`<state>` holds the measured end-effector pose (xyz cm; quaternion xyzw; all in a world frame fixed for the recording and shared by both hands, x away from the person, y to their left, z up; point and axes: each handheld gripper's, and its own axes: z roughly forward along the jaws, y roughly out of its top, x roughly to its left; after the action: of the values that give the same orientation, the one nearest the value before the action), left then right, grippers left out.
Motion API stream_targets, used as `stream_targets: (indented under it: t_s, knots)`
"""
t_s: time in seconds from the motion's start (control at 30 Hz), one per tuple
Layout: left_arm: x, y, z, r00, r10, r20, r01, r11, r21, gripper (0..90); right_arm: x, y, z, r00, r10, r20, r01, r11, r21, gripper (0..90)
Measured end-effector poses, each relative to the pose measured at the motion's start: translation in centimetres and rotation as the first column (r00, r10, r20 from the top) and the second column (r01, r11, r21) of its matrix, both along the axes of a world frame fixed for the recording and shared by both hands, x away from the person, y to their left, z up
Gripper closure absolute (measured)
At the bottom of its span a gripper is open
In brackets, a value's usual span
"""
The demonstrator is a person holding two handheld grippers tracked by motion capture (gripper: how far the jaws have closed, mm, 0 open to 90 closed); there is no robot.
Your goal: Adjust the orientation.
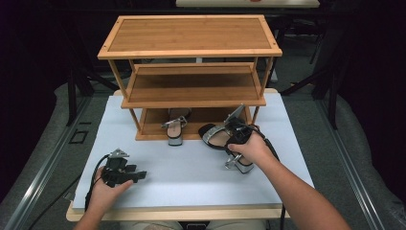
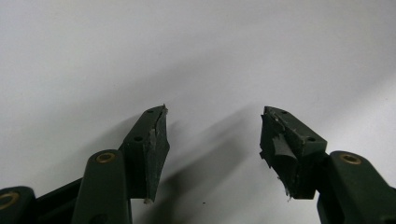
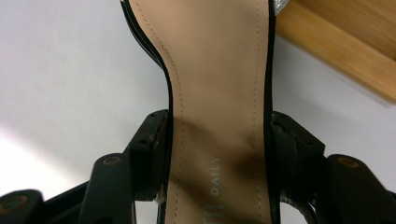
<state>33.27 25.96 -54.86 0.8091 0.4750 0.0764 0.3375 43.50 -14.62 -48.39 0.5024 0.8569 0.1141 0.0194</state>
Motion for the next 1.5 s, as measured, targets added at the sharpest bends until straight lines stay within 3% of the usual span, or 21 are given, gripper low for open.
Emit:
stream_targets:
  t_s: [0.2,0.33,0.4,0.5,0.67,0.73,0.83,0.93,1.17,1.27,1.4,1.5]
  knots:
    - [0.0,0.1,0.1,1.0,-0.002,0.001,0.002,1.0,-0.003,41.6,1.0,0.9,-1.0,0.9989,-0.042,0.02,0.042,0.9991,-0.001,42.1]
    - [0.0,0.0,0.0,1.0,-0.003,-0.001,0.003,1.0,-0.004,41.6,0.9,1.0,-1.5,0.9979,-0.064,0.004,0.064,0.9978,0.018,41.8]
    - [0.0,-0.1,0.0,1.0,-0.008,-0.002,0.008,1.0,0.0,41.6,0.7,1.2,-1.7,0.9982,-0.049,0.035,0.05,0.9984,-0.025,41.4]
    - [0.0,-0.2,0.0,0.9999,-0.011,-0.002,0.011,0.9999,0.0,41.6,0.7,1.1,-1.7,0.9991,-0.041,-0.005,0.041,0.999,0.019,40.0]
    - [0.0,-0.1,0.0,0.9999,-0.01,-0.004,0.01,0.9999,0.002,41.6,0.4,0.9,-1.1,0.9994,-0.033,0.014,0.032,0.9986,0.042,32.2]
    - [-0.1,-0.1,-0.1,1.0,-0.006,-0.003,0.006,1.0,-0.001,41.6,0.0,0.7,-0.6,0.999,-0.021,0.039,0.02,0.9989,0.043,32.2]
    - [-0.1,-0.1,-0.1,1.0,-0.006,-0.003,0.006,1.0,-0.001,41.6,-0.7,0.1,0.7,0.9964,-0.015,0.083,0.008,0.9959,0.09,32.4]
    - [-0.1,-0.1,0.0,0.9999,-0.011,-0.002,0.011,0.9999,0.002,41.6,-1.4,-0.4,2.1,0.994,0.004,0.109,-0.015,0.9944,0.105,33.0]
    - [-0.1,-0.3,0.0,1.0,-0.009,-0.004,0.009,1.0,-0.002,41.6,-3.9,-2.6,5.0,0.9817,0.068,0.178,-0.086,0.9917,0.095,35.3]
    - [-0.2,-0.3,0.0,1.0,-0.007,-0.003,0.007,1.0,-0.002,41.6,-4.6,-3.9,5.0,0.98,0.074,0.185,-0.091,0.9922,0.086,35.5]
    - [-0.1,-0.3,0.0,1.0,-0.007,-0.005,0.007,1.0,-0.006,41.6,-5.8,-5.3,4.0,0.9811,0.085,0.174,-0.097,0.9935,0.061,35.5]
    - [-0.1,-0.3,0.0,0.9999,-0.009,-0.006,0.009,0.9997,-0.023,41.6,-6.8,-5.9,2.8,0.9808,0.107,0.163,-0.12,0.9904,0.069,35.5]
